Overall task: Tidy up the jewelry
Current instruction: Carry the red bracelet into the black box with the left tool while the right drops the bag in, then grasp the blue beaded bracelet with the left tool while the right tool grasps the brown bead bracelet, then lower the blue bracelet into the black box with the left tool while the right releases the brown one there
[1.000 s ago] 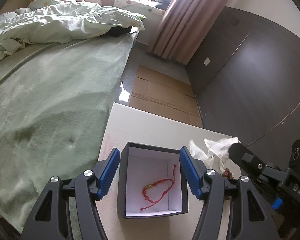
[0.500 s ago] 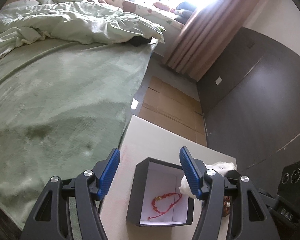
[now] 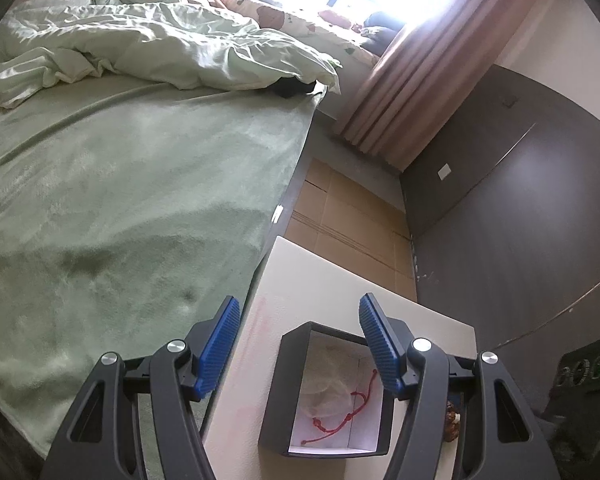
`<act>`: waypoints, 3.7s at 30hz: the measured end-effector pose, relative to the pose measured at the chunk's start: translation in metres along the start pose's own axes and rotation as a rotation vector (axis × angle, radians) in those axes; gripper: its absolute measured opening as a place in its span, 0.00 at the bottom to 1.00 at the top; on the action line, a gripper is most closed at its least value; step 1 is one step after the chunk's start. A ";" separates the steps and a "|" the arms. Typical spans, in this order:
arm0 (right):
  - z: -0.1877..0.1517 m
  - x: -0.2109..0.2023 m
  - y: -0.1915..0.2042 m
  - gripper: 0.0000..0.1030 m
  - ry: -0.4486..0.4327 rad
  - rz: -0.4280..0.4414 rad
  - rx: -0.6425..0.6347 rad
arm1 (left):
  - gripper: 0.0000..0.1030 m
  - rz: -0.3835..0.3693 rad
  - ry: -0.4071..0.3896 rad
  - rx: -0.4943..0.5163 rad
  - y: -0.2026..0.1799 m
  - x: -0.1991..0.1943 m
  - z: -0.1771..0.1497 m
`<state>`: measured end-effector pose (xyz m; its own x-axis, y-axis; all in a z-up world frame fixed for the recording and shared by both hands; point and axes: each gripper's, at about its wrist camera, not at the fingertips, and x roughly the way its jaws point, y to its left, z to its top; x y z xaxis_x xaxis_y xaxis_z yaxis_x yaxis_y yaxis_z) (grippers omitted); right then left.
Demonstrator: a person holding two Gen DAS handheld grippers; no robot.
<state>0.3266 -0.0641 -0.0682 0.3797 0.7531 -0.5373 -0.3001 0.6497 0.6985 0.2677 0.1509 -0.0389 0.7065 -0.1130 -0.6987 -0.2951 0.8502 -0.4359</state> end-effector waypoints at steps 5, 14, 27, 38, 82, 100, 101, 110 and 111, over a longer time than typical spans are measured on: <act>0.000 -0.019 -0.002 0.66 -0.034 -0.019 -0.018 | 0.58 -0.002 0.004 0.022 -0.004 -0.001 -0.003; 0.000 -0.059 -0.050 0.66 -0.029 -0.218 0.041 | 0.62 -0.010 0.017 0.124 -0.034 0.002 -0.016; -0.010 -0.112 -0.126 0.66 -0.054 -0.312 0.217 | 0.60 -0.077 0.113 0.292 -0.108 0.027 -0.063; -0.014 -0.121 -0.164 0.65 -0.053 -0.336 0.301 | 0.36 -0.110 0.251 0.422 -0.163 0.070 -0.114; 0.006 -0.069 -0.197 0.19 0.054 -0.588 0.192 | 0.10 -0.204 0.365 0.410 -0.154 0.087 -0.116; 0.005 -0.131 -0.129 0.18 -0.162 -0.360 0.132 | 0.10 -0.270 0.228 0.316 -0.120 0.028 -0.073; 0.005 -0.131 -0.124 0.18 -0.168 -0.352 0.124 | 0.10 -0.270 0.220 0.308 -0.116 0.025 -0.070; 0.006 -0.132 -0.078 0.18 -0.223 -0.187 0.076 | 0.10 -0.251 0.155 0.239 -0.082 0.005 -0.044; 0.007 -0.129 -0.072 0.18 -0.222 -0.167 0.071 | 0.10 -0.247 0.147 0.230 -0.078 0.002 -0.041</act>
<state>0.3051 -0.2083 -0.0459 0.6034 0.5901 -0.5364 -0.1583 0.7479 0.6447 0.2656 0.0633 -0.0300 0.6331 -0.3880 -0.6698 0.0370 0.8795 -0.4744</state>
